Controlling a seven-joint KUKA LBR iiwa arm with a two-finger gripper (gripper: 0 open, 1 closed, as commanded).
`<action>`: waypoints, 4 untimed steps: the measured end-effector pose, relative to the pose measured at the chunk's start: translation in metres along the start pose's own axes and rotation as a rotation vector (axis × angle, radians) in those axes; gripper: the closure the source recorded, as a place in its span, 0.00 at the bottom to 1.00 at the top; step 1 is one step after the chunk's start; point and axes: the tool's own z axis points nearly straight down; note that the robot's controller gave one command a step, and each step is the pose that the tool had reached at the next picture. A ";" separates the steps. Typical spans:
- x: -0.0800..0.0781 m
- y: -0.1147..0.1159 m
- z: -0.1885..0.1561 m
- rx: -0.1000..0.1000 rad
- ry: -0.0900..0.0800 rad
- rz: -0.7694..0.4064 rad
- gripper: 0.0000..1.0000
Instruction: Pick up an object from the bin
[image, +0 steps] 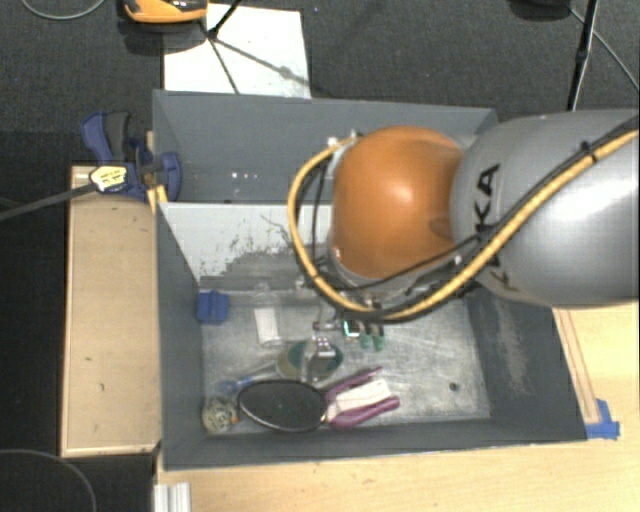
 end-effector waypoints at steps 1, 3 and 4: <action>0.021 0.039 0.163 -0.005 -0.012 0.187 0.00; 0.022 0.011 0.119 -0.006 -0.011 0.904 0.00; 0.015 -0.011 0.156 -0.032 -0.037 1.102 0.00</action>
Offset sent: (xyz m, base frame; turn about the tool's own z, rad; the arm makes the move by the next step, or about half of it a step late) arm -0.0237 0.0375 -0.1636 0.1876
